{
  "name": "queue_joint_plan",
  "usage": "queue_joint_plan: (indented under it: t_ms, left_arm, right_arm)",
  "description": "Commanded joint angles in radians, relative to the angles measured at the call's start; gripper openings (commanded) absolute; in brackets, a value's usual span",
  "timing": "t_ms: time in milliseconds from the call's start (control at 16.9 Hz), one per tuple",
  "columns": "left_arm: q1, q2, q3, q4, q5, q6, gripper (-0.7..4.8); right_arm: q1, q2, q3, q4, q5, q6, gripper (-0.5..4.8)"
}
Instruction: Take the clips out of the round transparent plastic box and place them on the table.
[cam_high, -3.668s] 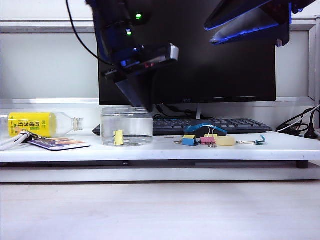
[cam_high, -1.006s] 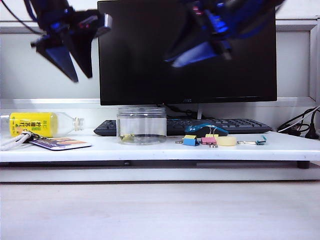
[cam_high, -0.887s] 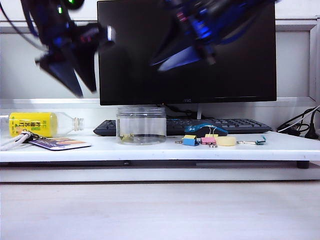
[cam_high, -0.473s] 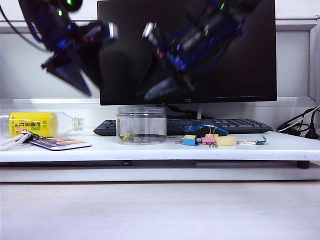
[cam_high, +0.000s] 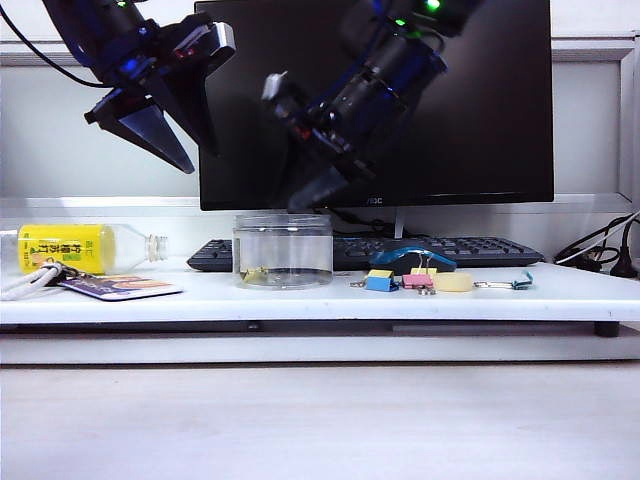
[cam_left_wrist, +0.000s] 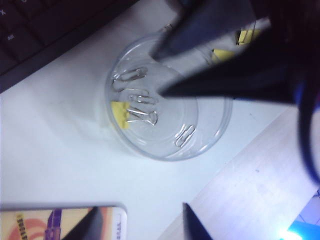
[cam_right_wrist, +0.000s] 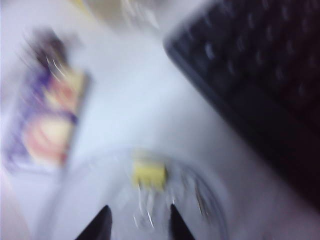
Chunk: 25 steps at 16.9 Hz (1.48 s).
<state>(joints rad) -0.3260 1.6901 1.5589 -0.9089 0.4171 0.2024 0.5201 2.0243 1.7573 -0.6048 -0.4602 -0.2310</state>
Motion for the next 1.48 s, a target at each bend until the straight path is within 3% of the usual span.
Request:
queue_joint_plan:
  t_ms: [59,355,887,1479]
  left_arm:
    - [0.000,-0.005,-0.001,0.006,0.003,-0.018,2.14]
    - [0.000,-0.005,-0.001,-0.016,0.006,-0.030,2.14]
    - [0.000,-0.006,-0.001,-0.026,0.011,-0.030,2.14]
    - [0.000,-0.085,-0.001,-0.036,0.017,-0.031,2.14]
  right_arm:
    - [0.035,0.006,0.071,-0.121,0.068,-0.054,1.54]
    - [0.060,0.103,0.218,-0.235,0.103,-0.042,1.63]
    - [0.061,0.140,0.219,-0.294,0.106,-0.031,1.73]
    - [0.061,0.140,0.259,-0.379,0.246,-0.031,1.80]
